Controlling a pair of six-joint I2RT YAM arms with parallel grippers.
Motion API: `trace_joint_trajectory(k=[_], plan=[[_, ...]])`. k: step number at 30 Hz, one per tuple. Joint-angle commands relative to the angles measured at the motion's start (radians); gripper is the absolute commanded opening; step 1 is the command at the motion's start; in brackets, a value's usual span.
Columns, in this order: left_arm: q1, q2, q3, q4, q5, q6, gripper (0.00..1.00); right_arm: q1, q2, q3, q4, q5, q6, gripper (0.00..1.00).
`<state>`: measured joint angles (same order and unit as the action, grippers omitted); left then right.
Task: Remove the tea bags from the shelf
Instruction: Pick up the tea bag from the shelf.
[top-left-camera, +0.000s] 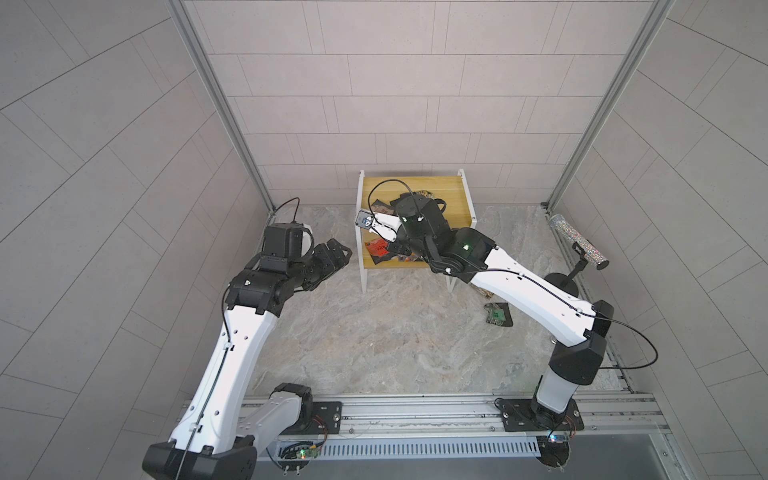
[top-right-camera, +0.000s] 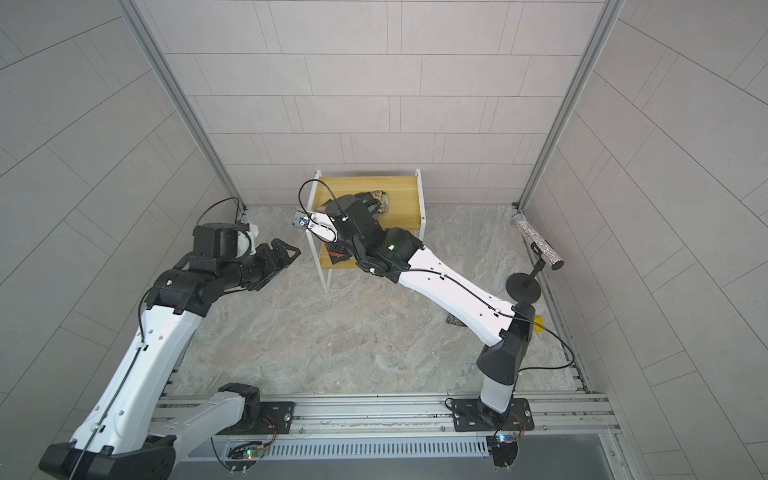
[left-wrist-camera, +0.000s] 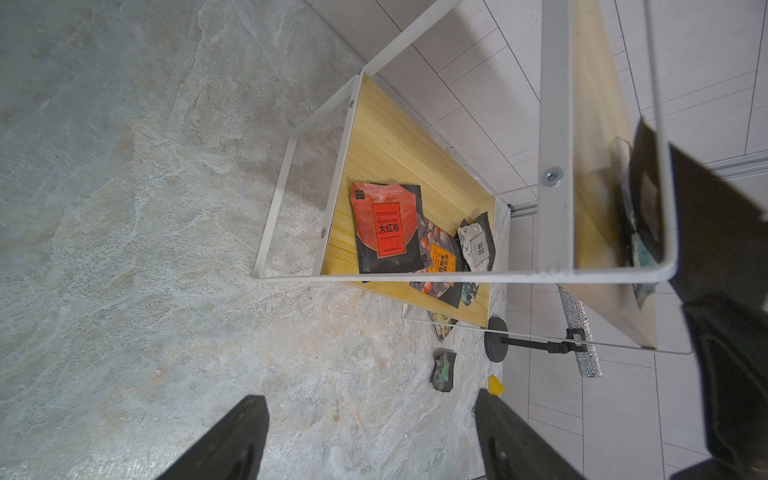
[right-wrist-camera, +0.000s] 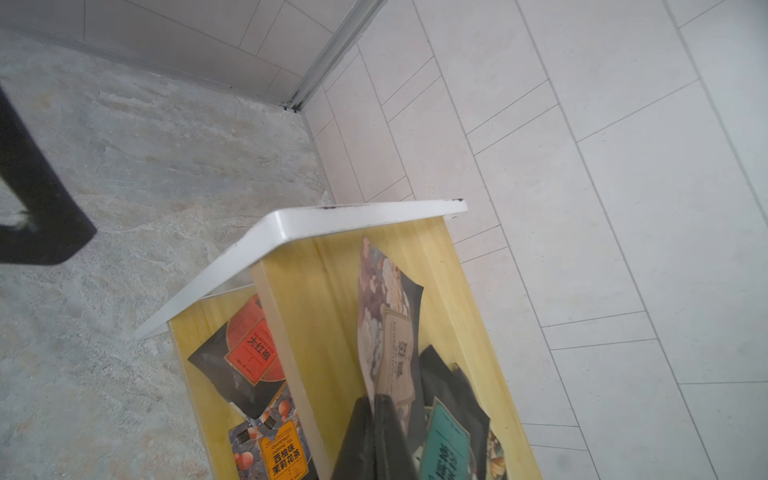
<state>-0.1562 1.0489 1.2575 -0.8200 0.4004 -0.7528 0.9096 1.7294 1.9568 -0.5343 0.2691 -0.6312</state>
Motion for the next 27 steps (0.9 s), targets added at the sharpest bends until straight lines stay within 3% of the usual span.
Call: trace_joint_trajectory(k=[1, 17, 27], plan=[[0.006, -0.008, -0.007, 0.016, 0.002, -0.003, 0.86, 0.003, -0.062, -0.011, 0.039, 0.034, -0.013, 0.0], [-0.024, -0.027, -0.101, 0.019, -0.019, 0.077, 0.86, 0.045, -0.294, -0.168, 0.082, 0.116, 0.011, 0.0], [-0.128, -0.06, -0.265, 0.053, -0.077, 0.111, 0.86, 0.12, -0.628, -0.526, 0.033, 0.281, 0.136, 0.0]])
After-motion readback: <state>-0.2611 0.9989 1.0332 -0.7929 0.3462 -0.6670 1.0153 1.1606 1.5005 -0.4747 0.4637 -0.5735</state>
